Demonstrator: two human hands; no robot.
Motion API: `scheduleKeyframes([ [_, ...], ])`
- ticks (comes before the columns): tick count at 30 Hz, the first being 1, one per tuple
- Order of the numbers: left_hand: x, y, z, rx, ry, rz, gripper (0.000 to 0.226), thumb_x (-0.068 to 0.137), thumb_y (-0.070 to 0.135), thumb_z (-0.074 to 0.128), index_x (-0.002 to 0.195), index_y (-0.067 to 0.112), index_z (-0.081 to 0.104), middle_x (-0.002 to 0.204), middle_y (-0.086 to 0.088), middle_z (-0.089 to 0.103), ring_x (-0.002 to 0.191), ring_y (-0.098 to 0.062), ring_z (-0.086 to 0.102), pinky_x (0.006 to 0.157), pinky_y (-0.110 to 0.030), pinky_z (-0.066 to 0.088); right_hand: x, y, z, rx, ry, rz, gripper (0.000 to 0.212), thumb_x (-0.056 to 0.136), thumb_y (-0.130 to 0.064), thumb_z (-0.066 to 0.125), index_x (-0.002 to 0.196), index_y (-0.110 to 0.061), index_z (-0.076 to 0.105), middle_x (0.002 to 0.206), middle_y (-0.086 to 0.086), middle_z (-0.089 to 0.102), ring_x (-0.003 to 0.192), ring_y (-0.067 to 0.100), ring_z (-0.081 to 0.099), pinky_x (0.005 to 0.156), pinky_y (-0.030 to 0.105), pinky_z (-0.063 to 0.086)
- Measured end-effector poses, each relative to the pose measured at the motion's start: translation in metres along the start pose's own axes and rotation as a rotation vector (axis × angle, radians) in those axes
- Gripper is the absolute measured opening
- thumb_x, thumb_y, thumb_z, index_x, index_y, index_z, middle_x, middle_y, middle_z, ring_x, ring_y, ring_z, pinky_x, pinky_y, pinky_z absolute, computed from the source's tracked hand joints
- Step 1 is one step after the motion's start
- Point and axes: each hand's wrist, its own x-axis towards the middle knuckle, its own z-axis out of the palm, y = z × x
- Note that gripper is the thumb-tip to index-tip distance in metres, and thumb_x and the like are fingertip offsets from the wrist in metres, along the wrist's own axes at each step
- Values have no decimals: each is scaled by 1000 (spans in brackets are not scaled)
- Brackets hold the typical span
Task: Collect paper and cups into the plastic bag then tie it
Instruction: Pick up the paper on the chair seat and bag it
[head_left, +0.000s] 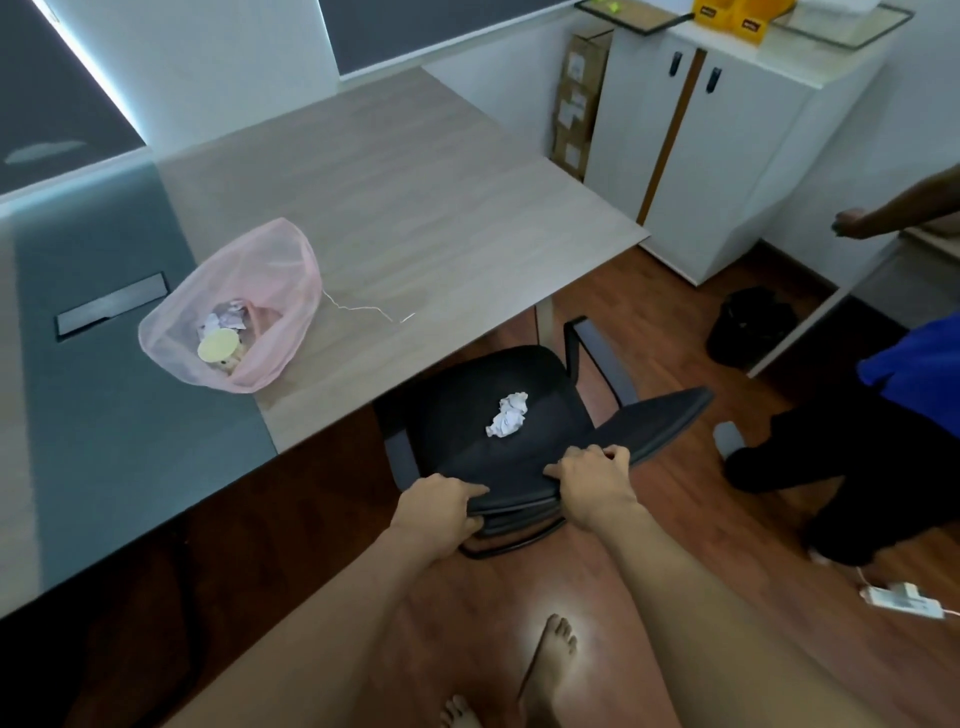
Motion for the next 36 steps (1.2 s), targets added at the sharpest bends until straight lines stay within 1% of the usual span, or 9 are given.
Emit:
scheduleKeyframes([
  [10,12,-1,-18,9,-308,158,78,89,72,62,158,39,50,151,8,63,136,-21,57,110,-37,49,-16,23,8,41,32,-72,58,99,-17,55,144,-52,60,138,-6,56,126,21,51,111,48,23],
  [16,24,22,-12,-57,-357,174,96,81,89,56,162,40,42,155,2,61,140,-24,56,118,-40,45,-8,59,2,32,13,-82,61,101,-16,56,150,-52,54,146,-9,53,132,20,48,118,49,18],
  [23,37,64,-3,-154,-344,241,98,83,88,59,165,41,36,162,7,53,149,-23,48,125,-44,36,0,112,-7,-81,-38,-96,61,102,-23,58,156,-50,48,152,-10,48,138,22,45,121,51,22],
  [26,41,66,-9,-178,-381,242,109,76,95,59,165,38,36,163,6,51,151,-20,46,126,-41,36,2,111,-12,-114,-121,-111,63,102,-27,60,160,-47,43,156,-6,43,142,24,41,124,54,18],
  [28,37,65,-19,-275,-445,229,112,74,96,61,165,35,39,164,10,49,150,-15,47,125,-37,38,7,105,-23,-96,-271,-108,72,100,-32,65,165,-43,37,164,0,36,151,28,33,128,59,10],
  [30,33,58,-30,-373,-452,214,97,82,92,58,157,31,54,151,16,60,142,-9,55,121,-31,43,12,97,-44,-86,-467,-125,88,94,-42,74,169,-42,29,171,3,28,158,30,28,131,62,9],
  [32,31,46,-43,-437,-384,196,72,93,82,54,142,31,67,135,17,71,131,-5,64,117,-34,48,17,88,-70,-94,-593,-171,100,87,-58,81,171,-38,29,172,1,31,157,29,35,130,56,28],
  [34,29,30,-58,-475,-300,153,53,102,68,55,138,34,70,134,16,73,124,0,66,115,-33,50,23,79,-94,15,-638,-205,112,78,-74,82,170,-33,33,172,-2,40,155,27,42,127,47,37],
  [36,25,14,-73,-480,-193,123,43,107,55,55,140,31,70,135,17,72,122,2,65,112,-31,51,31,68,-111,185,-613,-225,119,72,-85,79,170,-35,35,169,-6,46,155,24,44,128,44,35],
])
